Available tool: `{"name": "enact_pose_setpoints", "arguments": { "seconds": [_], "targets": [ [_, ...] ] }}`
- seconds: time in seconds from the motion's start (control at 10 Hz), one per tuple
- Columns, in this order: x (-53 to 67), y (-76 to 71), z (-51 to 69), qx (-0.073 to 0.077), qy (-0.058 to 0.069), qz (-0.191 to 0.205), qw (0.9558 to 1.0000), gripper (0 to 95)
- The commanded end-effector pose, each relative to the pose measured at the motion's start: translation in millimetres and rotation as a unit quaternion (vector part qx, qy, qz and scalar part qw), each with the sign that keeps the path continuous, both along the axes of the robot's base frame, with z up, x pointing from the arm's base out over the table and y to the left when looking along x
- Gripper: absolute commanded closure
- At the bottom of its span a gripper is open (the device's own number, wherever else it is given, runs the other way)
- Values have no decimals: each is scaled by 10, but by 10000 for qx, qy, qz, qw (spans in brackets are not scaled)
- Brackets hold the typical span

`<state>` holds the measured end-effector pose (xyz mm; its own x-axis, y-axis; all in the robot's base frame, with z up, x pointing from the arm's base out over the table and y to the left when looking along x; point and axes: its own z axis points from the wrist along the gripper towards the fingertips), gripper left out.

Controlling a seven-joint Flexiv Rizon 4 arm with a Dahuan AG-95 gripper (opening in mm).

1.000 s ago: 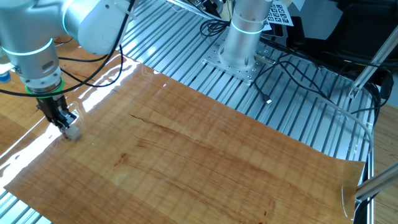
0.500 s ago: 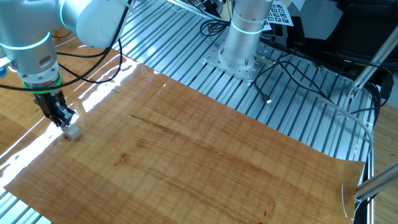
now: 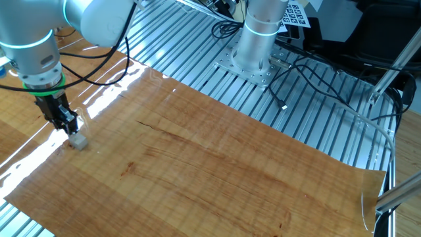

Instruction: Hold a small block with the gripper and sweep it from left to right on the table

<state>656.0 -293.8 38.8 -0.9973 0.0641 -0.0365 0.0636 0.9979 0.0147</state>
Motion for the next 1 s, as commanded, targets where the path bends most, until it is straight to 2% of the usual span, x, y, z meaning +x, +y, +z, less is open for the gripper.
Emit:
{"name": "enact_pose_setpoints", "arguments": {
  "seconds": [0.1, 0.2, 0.6, 0.8, 0.9, 1.0],
  "targets": [
    [1, 48, -1, 15, -16, -49, 10000, 570],
    [-2, 97, -15, 54, -18, -88, 9999, 570],
    [-4, 212, -100, 60, -24, -162, 9998, 570],
    [15, 269, -46, 69, -4, -197, 9998, 570],
    [13, 279, -43, 81, 3, -204, 9998, 380],
    [14, 281, -55, 88, 0, -210, 9997, 380]
  ]
}}
